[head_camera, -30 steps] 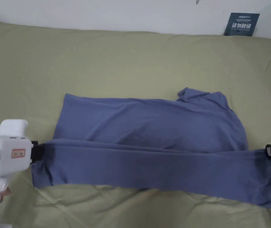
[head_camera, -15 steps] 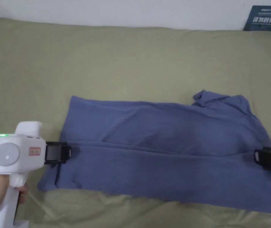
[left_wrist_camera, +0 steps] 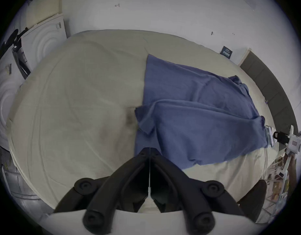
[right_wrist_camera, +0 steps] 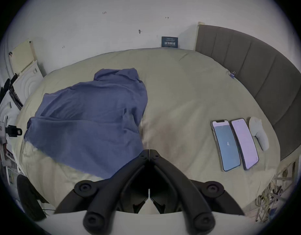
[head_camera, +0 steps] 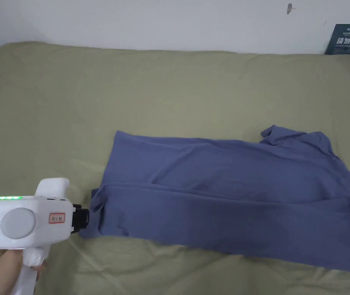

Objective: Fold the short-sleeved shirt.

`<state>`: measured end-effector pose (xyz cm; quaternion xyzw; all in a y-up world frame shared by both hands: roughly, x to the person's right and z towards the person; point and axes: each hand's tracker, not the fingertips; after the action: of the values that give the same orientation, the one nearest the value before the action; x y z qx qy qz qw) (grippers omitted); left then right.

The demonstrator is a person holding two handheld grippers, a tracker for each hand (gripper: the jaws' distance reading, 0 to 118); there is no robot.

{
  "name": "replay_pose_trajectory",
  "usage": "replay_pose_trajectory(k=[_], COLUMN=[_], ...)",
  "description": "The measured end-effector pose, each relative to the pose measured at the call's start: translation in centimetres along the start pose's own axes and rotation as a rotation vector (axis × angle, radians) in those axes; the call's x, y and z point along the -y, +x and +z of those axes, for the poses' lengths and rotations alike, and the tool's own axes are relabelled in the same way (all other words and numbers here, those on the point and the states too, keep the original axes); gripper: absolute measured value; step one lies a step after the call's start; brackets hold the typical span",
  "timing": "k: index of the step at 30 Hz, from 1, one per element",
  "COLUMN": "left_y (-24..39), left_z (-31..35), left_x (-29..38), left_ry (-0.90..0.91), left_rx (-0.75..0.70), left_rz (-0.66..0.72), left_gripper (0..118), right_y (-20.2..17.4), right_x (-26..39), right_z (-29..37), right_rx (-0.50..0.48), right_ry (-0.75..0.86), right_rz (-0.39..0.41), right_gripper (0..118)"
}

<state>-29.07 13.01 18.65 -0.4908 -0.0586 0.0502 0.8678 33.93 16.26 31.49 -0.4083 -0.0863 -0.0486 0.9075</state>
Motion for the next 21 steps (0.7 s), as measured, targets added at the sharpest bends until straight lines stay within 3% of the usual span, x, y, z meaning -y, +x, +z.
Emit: replay_pose_trajectory(k=[2,3,9,10,13,14,15,16,17,18,21], left_y=[0.7,0.9,1.3,1.4,2.5,2.8,3.2,3.7,4.4,4.5,3.7], left_z=[-0.8,-1.6,-5.3,-5.3,-3.8,-3.5,-3.2,-3.1,-2.8,-2.9,-3.3], left_x=[0.1,0.4,1.0,1.2,1.3,1.3,1.5,1.5,1.3,1.3,0.8], left_ry=[-0.034,-0.043,-0.106,-0.102,-0.049,-0.038,0.001,0.003,-0.015,-0.022,-0.030], left_rx=[0.017,-0.012,-0.092,-0.093,-0.079,-0.065,-0.059,-0.053,-0.082,-0.080,-0.072], left_rz=[-0.001,-0.003,-0.011,-0.017,-0.082,-0.107,-0.112,-0.127,-0.139,-0.143,-0.112], left_gripper=[111,117,115,113,70,37,9,9,9,9,9], right_y=[0.0,0.4,-0.2,-0.3,-0.3,-0.4,0.0,0.1,0.2,0.3,0.3], right_x=[0.3,0.3,1.0,1.1,1.2,1.2,1.3,1.2,1.2,1.2,-0.9], right_z=[0.2,-0.1,-0.8,-1.0,-1.5,-1.6,-2.2,-2.3,-2.6,-3.3,-3.2], right_rx=[-0.004,-0.008,-0.012,-0.016,-0.022,-0.021,-0.020,-0.019,-0.029,-0.057,-0.072], right_ry=[-0.001,-0.006,-0.028,-0.033,-0.043,-0.040,-0.038,-0.035,-0.040,-0.078,-0.089], right_rz=[-0.012,-0.014,-0.013,-0.009,0.005,0.009,0.010,0.008,0.001,-0.009,0.009], right_gripper=[0,0,0,0,0,0,7,36,90,116,107])
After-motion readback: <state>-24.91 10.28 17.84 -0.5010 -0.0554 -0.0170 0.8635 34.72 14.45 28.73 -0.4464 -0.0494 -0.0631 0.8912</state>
